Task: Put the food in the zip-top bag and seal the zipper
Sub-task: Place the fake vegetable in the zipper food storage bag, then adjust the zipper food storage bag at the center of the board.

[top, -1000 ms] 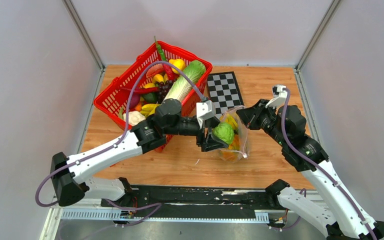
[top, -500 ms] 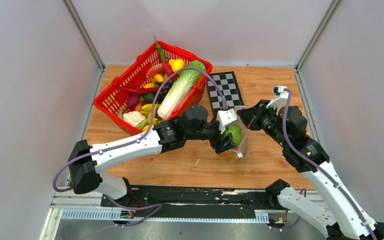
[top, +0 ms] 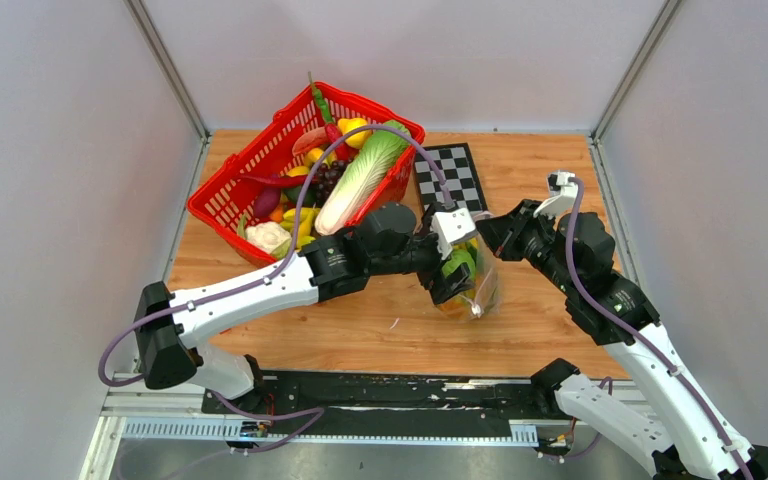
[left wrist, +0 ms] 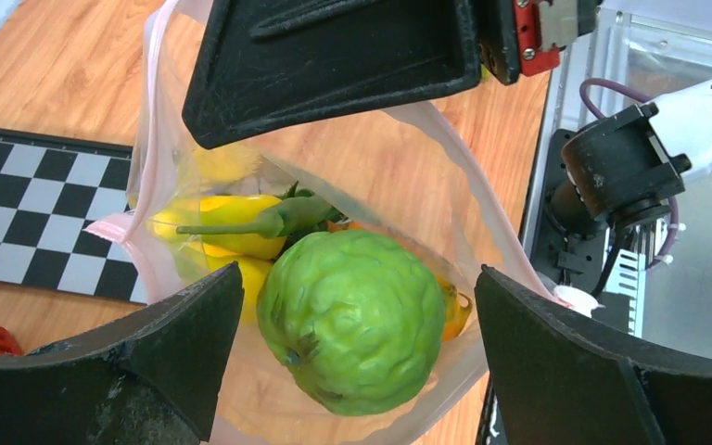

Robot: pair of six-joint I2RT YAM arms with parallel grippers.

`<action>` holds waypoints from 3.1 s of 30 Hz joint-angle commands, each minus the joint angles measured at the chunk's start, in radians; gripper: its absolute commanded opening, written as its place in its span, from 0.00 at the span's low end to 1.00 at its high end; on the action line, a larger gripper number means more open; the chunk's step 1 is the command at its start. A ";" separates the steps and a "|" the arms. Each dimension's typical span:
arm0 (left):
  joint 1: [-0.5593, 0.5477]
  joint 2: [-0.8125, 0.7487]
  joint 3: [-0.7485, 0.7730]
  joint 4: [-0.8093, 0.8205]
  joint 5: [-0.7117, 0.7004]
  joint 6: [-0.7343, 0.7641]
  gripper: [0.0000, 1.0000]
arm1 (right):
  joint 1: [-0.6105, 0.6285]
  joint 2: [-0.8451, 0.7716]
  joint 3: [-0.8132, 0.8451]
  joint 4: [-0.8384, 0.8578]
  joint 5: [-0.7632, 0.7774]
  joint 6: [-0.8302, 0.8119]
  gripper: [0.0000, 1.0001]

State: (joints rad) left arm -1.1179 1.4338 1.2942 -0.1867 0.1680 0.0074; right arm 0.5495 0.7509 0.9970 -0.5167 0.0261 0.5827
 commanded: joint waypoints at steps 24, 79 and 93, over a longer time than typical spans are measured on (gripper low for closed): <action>-0.002 -0.131 -0.029 -0.207 -0.238 -0.247 0.56 | 0.005 -0.015 0.032 0.070 0.001 0.014 0.00; 0.182 -0.183 0.101 -0.135 -0.348 -0.788 0.00 | 0.003 0.312 0.484 -0.214 -0.172 -0.396 0.67; 0.183 -0.200 0.007 -0.020 -0.391 -0.902 0.00 | 0.004 -0.065 0.188 -0.209 -0.140 -0.286 0.77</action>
State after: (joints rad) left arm -0.9398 1.2659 1.3094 -0.3325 -0.1799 -0.8406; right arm 0.5495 0.7475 1.2648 -0.7433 -0.1150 0.2413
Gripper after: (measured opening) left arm 0.007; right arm 0.765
